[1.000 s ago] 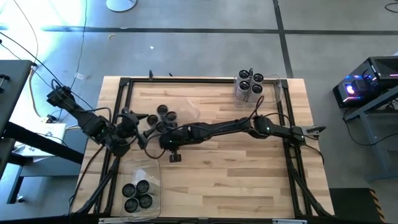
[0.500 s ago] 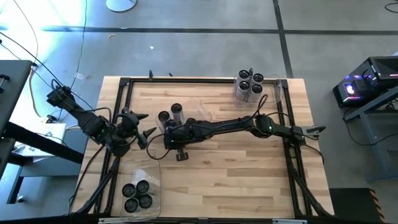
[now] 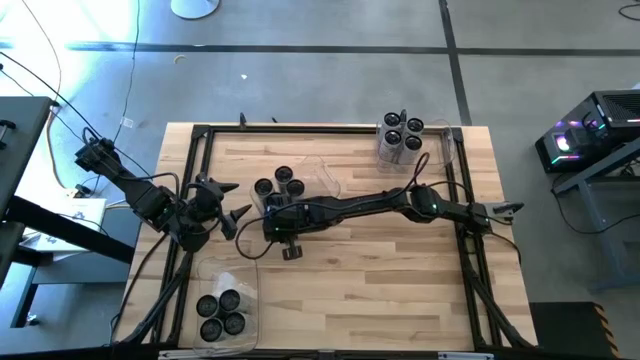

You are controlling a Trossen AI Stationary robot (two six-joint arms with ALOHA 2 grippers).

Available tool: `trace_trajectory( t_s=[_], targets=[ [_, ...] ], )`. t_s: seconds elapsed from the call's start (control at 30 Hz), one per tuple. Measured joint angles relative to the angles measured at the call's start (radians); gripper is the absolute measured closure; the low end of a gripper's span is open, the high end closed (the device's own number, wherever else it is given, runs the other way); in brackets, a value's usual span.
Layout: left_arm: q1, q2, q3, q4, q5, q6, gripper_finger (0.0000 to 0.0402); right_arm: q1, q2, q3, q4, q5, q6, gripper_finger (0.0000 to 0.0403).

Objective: Sort soda cans
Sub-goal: Adjust the top left and right transparent bins

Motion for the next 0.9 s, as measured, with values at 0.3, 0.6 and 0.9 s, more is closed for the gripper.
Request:
trace_trajectory(
  t_s=[0.3, 0.6, 0.9],
  targets=[
    [0.0, 0.0, 0.0, 0.0, 0.005, 0.0, 0.0077, 0.025, -0.016, -0.003, -0.015, -0.001, -0.007, 0.0251],
    [-0.001, 0.022, -0.001, 0.0, 0.016, 0.007, 0.0077, 0.068, -0.086, -0.004, -0.131, 0.085, 0.001, 0.0242],
    [-0.013, 0.07, -0.001, 0.0, 0.016, 0.001, 0.0077, 0.117, -0.161, -0.001, -0.347, 0.162, 0.058, 0.0242]
  ],
)
